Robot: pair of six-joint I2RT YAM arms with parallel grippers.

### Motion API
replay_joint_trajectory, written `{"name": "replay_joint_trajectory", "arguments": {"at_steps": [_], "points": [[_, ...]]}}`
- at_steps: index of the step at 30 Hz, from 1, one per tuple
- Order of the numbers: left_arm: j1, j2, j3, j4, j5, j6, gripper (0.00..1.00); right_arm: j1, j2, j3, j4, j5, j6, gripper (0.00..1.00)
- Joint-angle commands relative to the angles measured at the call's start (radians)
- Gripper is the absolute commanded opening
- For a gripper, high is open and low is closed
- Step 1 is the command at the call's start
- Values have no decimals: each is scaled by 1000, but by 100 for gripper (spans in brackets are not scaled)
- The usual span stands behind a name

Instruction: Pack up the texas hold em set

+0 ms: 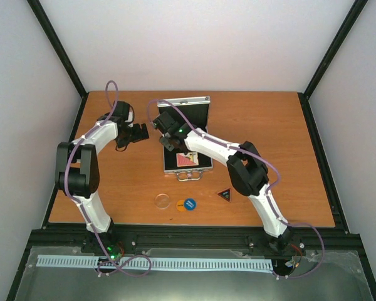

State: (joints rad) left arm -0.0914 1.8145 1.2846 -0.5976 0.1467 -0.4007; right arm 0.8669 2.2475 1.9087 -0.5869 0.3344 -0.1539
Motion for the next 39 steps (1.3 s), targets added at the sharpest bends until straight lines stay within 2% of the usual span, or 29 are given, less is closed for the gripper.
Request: {"name": "replay_joint_trajectory", "arguments": {"at_steps": [1, 10, 22, 25, 33, 39], "points": [[5, 15, 3, 17, 11, -11, 100, -9, -2, 30, 172, 19, 6, 3], [4, 29, 15, 17, 14, -11, 100, -10, 43, 65, 176, -60, 54, 3], [5, 38, 10, 18, 30, -15, 100, -11, 145, 108, 239, 5, 43, 3], [5, 38, 7, 19, 31, -16, 100, -12, 158, 82, 256, 28, 45, 3], [6, 46, 10, 20, 34, -18, 100, -20, 152, -23, 279, -57, 112, 3], [5, 50, 11, 24, 45, -26, 100, -21, 95, -111, 272, -105, 120, 17]]}}
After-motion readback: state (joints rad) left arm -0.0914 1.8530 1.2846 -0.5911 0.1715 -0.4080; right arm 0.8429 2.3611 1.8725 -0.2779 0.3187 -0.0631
